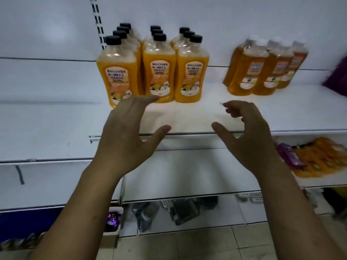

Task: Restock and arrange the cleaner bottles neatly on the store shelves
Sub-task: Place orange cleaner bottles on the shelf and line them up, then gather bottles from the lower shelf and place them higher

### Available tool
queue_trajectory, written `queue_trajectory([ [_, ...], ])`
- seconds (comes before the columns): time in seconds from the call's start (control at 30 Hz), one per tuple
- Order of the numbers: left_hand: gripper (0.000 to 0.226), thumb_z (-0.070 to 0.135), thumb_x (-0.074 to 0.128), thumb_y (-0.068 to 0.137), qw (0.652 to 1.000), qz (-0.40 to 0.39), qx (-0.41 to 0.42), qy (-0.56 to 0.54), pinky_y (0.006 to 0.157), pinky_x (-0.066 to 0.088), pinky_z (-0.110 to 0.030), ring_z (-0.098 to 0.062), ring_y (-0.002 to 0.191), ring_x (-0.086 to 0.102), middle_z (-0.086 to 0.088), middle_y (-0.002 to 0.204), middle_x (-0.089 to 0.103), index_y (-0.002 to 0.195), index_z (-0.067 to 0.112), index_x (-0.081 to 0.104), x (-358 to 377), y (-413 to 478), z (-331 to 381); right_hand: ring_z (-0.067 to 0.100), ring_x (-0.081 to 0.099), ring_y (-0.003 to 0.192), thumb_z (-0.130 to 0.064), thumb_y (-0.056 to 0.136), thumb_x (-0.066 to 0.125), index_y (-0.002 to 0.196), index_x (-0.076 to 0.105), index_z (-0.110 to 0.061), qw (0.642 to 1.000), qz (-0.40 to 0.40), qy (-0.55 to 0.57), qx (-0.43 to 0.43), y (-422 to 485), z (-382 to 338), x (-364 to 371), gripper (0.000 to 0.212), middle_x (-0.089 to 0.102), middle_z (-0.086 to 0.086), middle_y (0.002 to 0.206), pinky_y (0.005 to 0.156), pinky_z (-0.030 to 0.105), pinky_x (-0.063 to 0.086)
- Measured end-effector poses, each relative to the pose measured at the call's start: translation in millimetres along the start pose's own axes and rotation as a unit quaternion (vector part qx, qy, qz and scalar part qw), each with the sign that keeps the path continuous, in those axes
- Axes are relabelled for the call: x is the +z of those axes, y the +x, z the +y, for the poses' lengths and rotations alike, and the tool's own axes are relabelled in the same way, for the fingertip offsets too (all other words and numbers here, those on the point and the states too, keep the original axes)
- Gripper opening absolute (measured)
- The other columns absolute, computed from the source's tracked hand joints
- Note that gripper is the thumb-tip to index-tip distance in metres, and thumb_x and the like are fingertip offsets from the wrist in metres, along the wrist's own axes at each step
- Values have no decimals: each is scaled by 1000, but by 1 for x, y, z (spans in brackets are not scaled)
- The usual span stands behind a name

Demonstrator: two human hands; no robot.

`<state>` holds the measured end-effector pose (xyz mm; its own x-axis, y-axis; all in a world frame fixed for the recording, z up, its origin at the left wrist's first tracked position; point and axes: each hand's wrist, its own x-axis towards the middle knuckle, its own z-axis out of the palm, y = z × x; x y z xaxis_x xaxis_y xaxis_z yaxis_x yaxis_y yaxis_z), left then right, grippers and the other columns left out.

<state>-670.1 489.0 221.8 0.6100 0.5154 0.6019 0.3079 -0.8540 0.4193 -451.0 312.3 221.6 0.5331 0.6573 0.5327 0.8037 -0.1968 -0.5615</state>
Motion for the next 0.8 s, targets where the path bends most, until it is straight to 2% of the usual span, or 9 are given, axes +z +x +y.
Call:
queue_trajectory([
  [0.07, 73, 68, 58, 88, 999, -41, 9, 17, 106, 47, -44, -24, 132, 55, 0, 147, 59, 148, 27, 49, 8, -3, 19, 16, 58, 115, -41, 89, 74, 136, 57, -20, 1000, -6, -10, 0, -20, 11, -18, 54, 60, 0, 127, 98, 29, 49],
  [0.2, 80, 77, 52, 85, 994, -95, 23, 40, 112, 46, -50, -21, 138, 51, 5, 153, 54, 151, 33, 45, 36, -15, 59, 9, 55, 114, -50, 88, 70, 138, 55, -26, 999, -4, -39, 29, -67, 48, -64, 57, 58, -6, 126, 96, 27, 48],
  [0.4, 77, 78, 50, 90, 986, -142, 71, 45, 112, 44, -48, -22, 140, 49, 5, 155, 51, 153, 35, 41, 104, -32, 143, 11, 52, 114, -61, 87, 66, 138, 51, -32, 991, -15, -84, 99, -158, 100, -158, 61, 54, -6, 129, 93, 31, 46],
  [0.53, 78, 77, 50, 89, 978, -184, 98, 18, 114, 40, -53, -26, 142, 49, 2, 156, 51, 153, 34, 41, 155, -43, 211, 14, 53, 121, -53, 90, 72, 141, 50, -34, 981, -4, -122, 151, -215, 130, -222, 59, 54, -9, 132, 99, 45, 53],
  [0.63, 77, 78, 49, 89, 969, -212, 126, 2, 116, 37, -53, -25, 142, 48, 2, 154, 53, 152, 33, 44, 192, -50, 259, 10, 52, 118, -55, 89, 71, 140, 48, -37, 973, 13, -144, 182, -244, 151, -261, 59, 52, -14, 127, 98, 42, 54],
  [0.73, 75, 81, 47, 90, 960, -231, 155, -16, 111, 42, -51, -23, 136, 53, 4, 148, 58, 148, 33, 48, 229, -51, 297, 7, 52, 113, -55, 89, 72, 139, 49, -37, 965, 32, -160, 205, -262, 178, -290, 58, 50, -16, 122, 96, 39, 53],
  [0.8, 74, 81, 47, 88, 955, -237, 174, -26, 107, 44, -49, -22, 130, 56, 6, 144, 61, 145, 33, 49, 253, -47, 316, 8, 52, 115, -55, 89, 72, 140, 50, -36, 959, 40, -168, 224, -267, 198, -305, 59, 53, -14, 125, 98, 42, 53],
])
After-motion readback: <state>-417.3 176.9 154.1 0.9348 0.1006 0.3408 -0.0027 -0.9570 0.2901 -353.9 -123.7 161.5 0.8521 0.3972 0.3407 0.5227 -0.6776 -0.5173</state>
